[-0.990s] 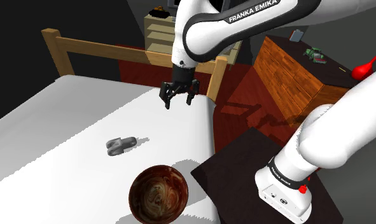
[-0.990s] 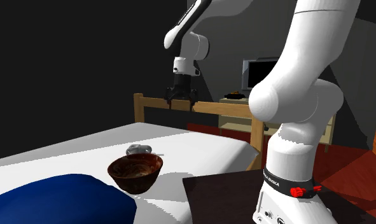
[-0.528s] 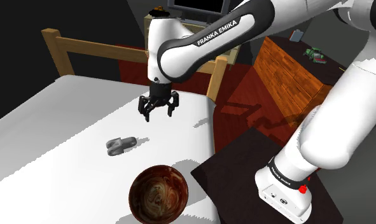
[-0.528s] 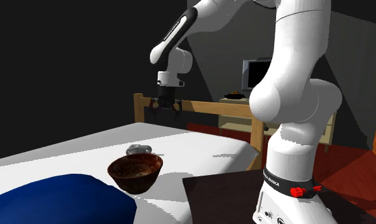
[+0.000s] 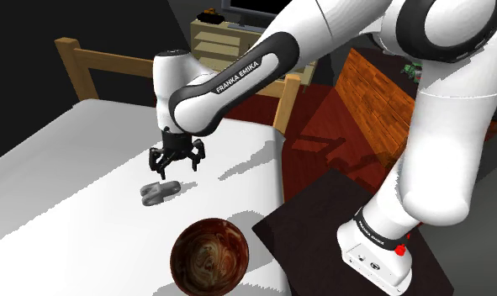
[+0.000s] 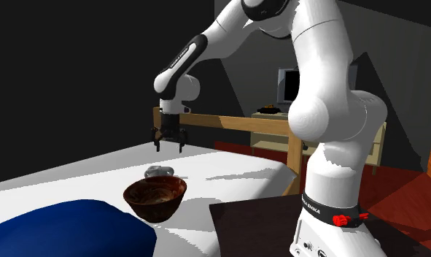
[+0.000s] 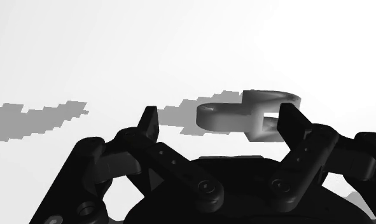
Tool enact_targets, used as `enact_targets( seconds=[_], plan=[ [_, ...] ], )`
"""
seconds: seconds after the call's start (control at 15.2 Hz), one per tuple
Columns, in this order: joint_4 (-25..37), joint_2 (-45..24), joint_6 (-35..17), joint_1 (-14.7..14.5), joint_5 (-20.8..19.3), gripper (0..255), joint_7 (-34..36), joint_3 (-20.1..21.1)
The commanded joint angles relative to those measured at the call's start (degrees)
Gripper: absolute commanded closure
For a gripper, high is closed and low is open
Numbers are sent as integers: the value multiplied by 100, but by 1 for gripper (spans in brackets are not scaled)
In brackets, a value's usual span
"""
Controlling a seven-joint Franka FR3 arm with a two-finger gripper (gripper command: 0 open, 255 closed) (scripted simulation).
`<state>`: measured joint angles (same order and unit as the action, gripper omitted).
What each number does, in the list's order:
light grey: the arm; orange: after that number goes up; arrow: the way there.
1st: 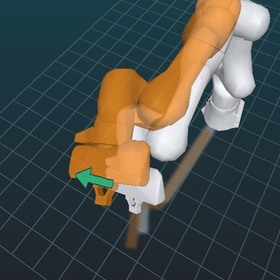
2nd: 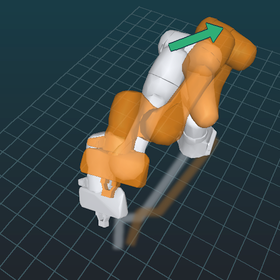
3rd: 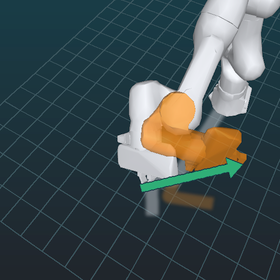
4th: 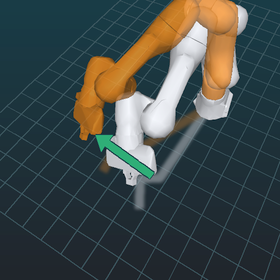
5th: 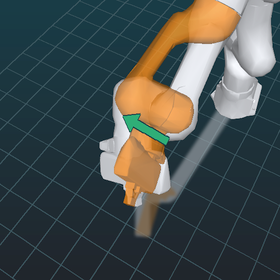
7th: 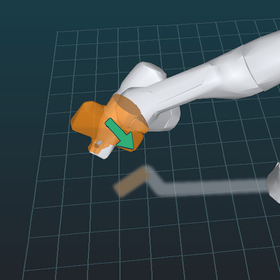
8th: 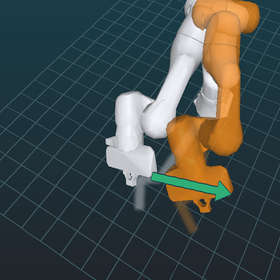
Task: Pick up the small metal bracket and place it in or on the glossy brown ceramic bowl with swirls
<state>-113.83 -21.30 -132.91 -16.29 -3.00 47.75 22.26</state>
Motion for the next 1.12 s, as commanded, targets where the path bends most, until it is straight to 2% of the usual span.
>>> enact_targets(
  seconds=[0.0,0.4,1.06],
  plan=[
    [422,-441,7,-192,-198,0,204,-60],
    [1926,-1799,203,-816,-614,0,624,-285],
    [1967,-2205,-161,-926,-724,0,689,-386]
  ],
)
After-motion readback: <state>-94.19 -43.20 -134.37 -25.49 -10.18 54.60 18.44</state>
